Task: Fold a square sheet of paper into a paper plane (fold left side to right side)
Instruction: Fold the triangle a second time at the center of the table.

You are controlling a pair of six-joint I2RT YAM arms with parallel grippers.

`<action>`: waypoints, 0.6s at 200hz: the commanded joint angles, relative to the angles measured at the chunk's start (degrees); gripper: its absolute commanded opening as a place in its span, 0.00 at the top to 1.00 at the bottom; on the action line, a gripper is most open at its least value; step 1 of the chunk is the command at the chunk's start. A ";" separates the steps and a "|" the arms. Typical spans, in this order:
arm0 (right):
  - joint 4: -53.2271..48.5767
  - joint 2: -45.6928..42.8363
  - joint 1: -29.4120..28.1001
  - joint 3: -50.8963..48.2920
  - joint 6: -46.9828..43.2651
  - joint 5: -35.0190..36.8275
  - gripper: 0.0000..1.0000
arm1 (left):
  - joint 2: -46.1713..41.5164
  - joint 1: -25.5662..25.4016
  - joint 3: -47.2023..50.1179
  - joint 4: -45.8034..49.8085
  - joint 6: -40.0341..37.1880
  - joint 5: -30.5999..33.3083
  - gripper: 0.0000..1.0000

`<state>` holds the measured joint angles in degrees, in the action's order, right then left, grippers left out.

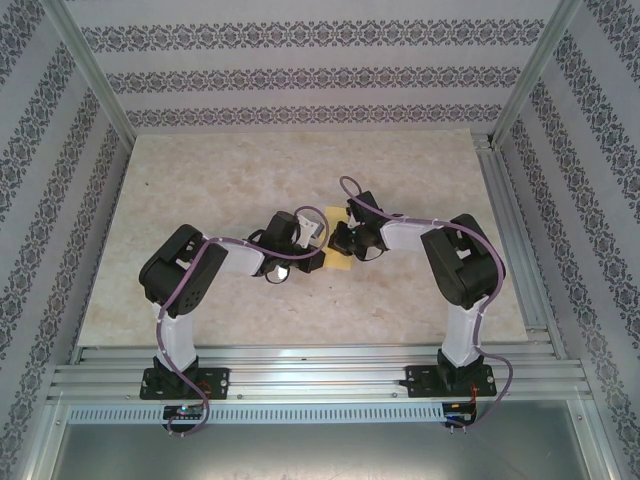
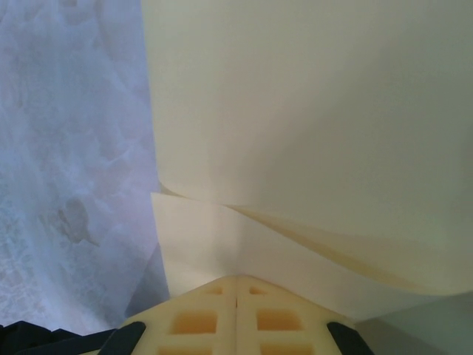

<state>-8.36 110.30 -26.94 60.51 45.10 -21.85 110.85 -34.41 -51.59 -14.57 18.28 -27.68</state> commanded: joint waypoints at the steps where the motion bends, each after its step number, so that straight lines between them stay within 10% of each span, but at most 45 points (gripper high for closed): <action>1: -3.15 -1.30 3.29 -1.79 -2.68 5.97 1.00 | 3.81 -1.08 1.70 7.62 -0.88 2.35 1.00; 120: -11.15 -6.41 11.02 0.30 -10.51 10.17 1.00 | 3.02 -1.06 1.95 7.53 -1.07 2.20 1.00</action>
<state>-12.45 107.74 -18.83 59.29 38.76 -19.62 110.91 -34.59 -51.62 -14.72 18.24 -27.53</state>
